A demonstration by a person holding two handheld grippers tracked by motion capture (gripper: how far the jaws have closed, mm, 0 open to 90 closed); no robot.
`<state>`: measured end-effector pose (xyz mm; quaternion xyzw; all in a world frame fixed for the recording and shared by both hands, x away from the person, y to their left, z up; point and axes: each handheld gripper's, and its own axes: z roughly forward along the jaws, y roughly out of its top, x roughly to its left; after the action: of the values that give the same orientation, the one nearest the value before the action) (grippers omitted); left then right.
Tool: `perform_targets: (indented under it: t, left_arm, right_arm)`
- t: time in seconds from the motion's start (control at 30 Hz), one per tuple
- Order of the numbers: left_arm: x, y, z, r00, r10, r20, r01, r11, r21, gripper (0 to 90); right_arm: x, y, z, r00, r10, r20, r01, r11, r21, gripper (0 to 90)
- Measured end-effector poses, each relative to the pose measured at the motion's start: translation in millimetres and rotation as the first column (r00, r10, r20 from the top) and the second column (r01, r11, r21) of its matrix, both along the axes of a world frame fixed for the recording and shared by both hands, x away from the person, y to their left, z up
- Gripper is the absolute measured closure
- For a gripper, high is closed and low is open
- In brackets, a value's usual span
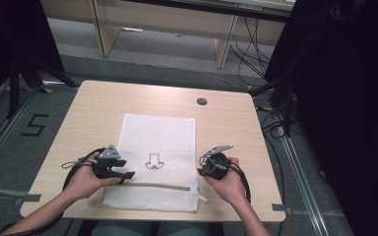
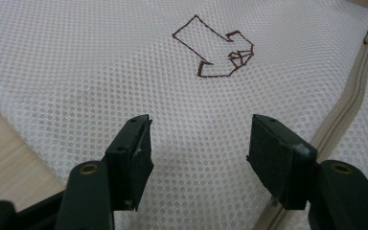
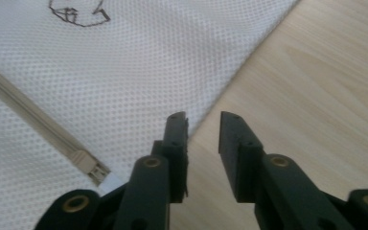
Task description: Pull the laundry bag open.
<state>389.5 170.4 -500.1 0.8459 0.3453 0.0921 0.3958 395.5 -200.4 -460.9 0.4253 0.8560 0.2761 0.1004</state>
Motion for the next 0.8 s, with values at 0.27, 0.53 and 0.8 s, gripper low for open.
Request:
perform_targets:
  t: [0.27, 0.53, 0.8]
  left_arm:
    - [-5.3, -5.4, 7.4, 0.9988, -0.035, 0.033, 0.036, 0.9989, -0.03, 52.3]
    - [-10.5, -11.3, 13.0, 0.9951, -0.033, 0.093, 0.038, 0.9978, -0.055, 60.8]
    - [-15.0, -15.5, 15.1, 0.9947, -0.066, 0.08, 0.072, 0.9944, -0.078, 63.2]
  right_arm:
    - [-8.3, 1.3, 7.0, 0.9974, 0.043, -0.058, -0.039, 0.997, 0.064, 81.0]
    - [-19.9, 9.2, 9.6, 0.9869, 0.078, -0.141, -0.071, 0.996, 0.054, 90.0]
    - [-19.7, 13.5, -0.9, 0.9748, 0.042, -0.219, -0.048, 0.999, -0.022, 90.0]
